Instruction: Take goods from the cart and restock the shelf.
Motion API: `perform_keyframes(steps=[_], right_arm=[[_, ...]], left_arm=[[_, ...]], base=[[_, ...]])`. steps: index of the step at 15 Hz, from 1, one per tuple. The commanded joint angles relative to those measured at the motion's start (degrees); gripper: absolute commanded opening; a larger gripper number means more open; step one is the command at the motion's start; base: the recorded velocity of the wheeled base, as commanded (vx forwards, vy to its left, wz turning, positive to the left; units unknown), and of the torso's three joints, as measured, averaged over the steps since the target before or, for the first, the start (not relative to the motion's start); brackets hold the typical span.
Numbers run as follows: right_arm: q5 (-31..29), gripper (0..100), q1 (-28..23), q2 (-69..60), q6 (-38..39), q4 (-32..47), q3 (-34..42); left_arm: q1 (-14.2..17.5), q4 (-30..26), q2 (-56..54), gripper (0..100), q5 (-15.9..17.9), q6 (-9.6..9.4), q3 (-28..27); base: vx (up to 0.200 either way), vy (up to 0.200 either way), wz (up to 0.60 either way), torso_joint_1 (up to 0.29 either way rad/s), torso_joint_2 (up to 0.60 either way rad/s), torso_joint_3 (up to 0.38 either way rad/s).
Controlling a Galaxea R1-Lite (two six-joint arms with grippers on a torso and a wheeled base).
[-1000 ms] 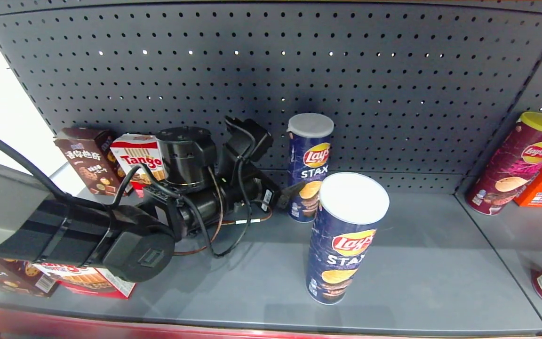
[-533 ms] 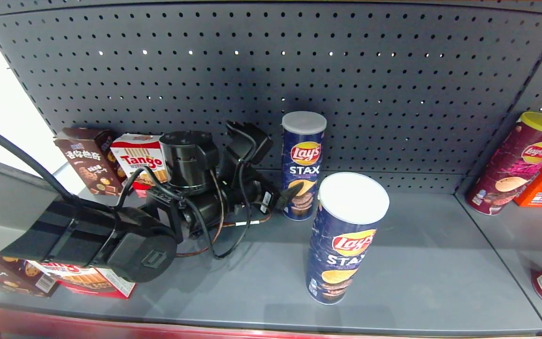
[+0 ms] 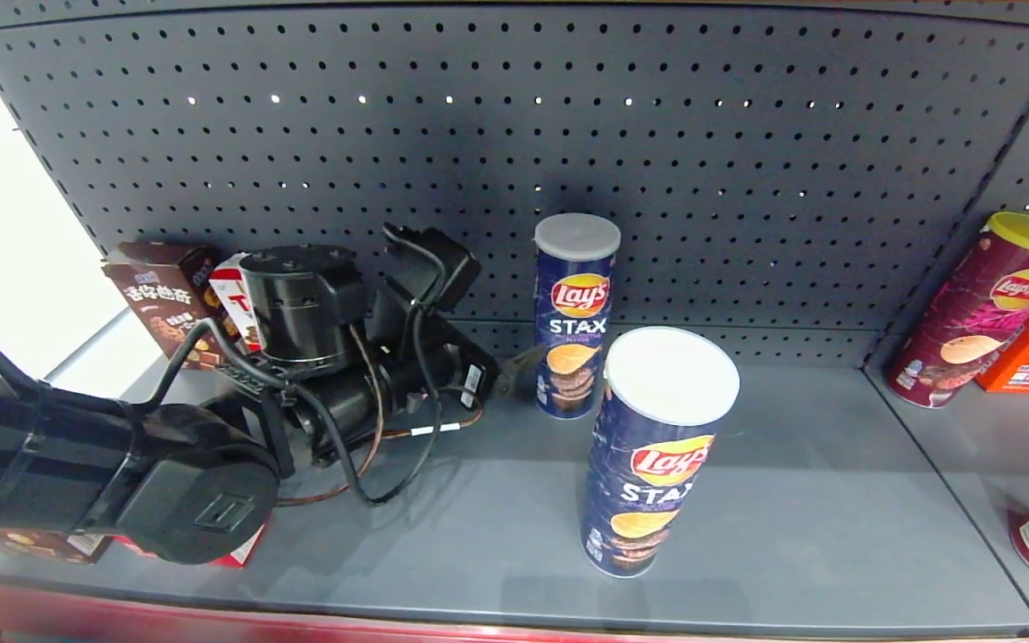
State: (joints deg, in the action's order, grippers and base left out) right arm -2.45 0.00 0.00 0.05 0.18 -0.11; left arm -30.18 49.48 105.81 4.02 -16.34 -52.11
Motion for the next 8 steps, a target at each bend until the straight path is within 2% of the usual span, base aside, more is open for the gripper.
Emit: perform_keyframes(steps=[1, 2, 3, 4, 6, 8], right_arm=[[-0.01, 100, 0.0, 0.0, 0.04, -0.01, -0.07], [-0.01, 100, 0.0, 0.0, 0.04, -0.01, 0.02], [-0.01, 100, 0.0, 0.0, 0.04, -0.01, -0.07], [-0.01, 100, 0.0, 0.0, 0.04, -0.01, -0.07], [-0.01, 100, 0.09, 0.0, 0.04, -0.01, 0.02], [-0.01, 100, 0.0, 0.0, -0.05, -0.01, -0.07]], left_arm=[[0.74, -1.32, -1.49, 100, -4.46, -0.8, 1.4], [0.74, -2.46, -1.4, 100, -5.69, -2.03, 1.05], [0.74, -2.72, -1.4, 100, -5.78, -2.47, 0.96], [0.83, -3.95, -1.31, 100, -6.31, -4.32, 0.08], [0.65, -4.48, -0.08, 100, -6.66, -5.2, -1.15], [0.48, -4.48, 1.41, 100, -6.66, -5.2, -1.59]], base=[[0.0, 0.0, 0.0, 0.0, 0.0, 0.0], [0.0, 0.0, 0.0, 0.0, 0.0, 0.0], [0.0, 0.0, 0.0, 0.0, 0.0, 0.0], [0.0, 0.0, 0.0, 0.0, 0.0, 0.0], [0.0, 0.0, 0.0, 0.0, 0.0, 0.0], [0.0, 0.0, 0.0, 0.0, 0.0, 0.0]])
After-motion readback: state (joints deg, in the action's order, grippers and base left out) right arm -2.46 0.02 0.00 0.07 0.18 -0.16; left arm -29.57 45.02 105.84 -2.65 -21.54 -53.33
